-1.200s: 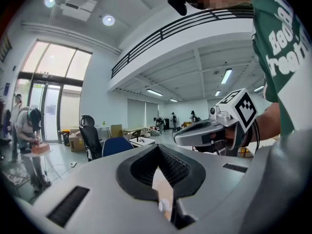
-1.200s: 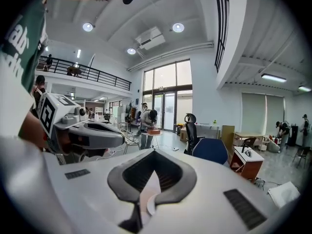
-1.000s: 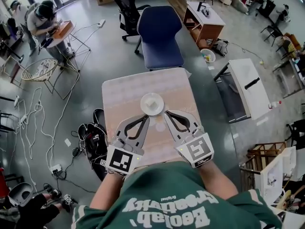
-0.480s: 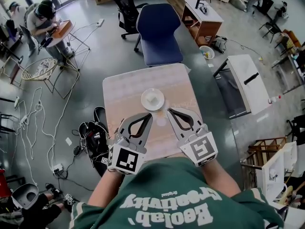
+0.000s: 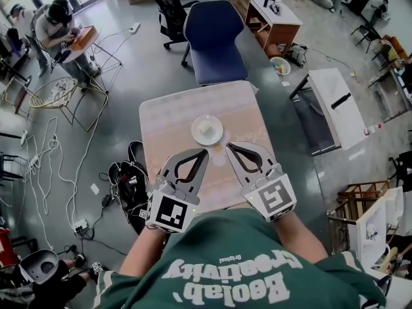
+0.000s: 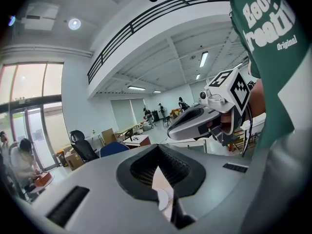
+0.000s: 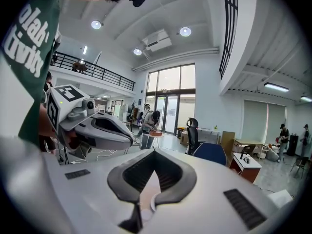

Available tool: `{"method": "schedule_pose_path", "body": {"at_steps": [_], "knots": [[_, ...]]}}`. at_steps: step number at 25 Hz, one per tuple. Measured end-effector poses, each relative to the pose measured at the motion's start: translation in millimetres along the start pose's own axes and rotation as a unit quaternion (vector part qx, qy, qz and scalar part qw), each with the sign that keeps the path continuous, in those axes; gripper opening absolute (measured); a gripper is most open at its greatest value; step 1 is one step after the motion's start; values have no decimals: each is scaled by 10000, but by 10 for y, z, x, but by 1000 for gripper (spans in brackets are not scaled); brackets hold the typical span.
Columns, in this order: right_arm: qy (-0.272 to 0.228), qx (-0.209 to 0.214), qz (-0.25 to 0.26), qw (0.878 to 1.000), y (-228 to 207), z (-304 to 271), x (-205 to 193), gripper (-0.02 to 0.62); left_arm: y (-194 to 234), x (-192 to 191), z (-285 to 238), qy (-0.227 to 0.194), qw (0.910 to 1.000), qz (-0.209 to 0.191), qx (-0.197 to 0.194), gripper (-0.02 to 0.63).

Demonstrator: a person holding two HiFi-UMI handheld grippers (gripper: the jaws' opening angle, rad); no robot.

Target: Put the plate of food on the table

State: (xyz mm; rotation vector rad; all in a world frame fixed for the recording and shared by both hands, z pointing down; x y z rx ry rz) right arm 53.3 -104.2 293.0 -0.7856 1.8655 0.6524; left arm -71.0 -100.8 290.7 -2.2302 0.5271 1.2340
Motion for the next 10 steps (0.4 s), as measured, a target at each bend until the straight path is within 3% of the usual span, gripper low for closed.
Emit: {"method": "schedule_pose_path", "body": {"at_steps": [10], "knots": [[-6, 24, -24, 10000, -86, 31, -22, 14, -35, 47, -69, 89, 9999, -87, 8, 8]]}}
Point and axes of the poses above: the fingertips, and each gripper's own axes: z backward along the fingers, y to its left, x out of its top, the point moved 6 cm from there along z, backward along the fingers, and after that the axes turned 9 degrees about y, right-handed, at the moved point
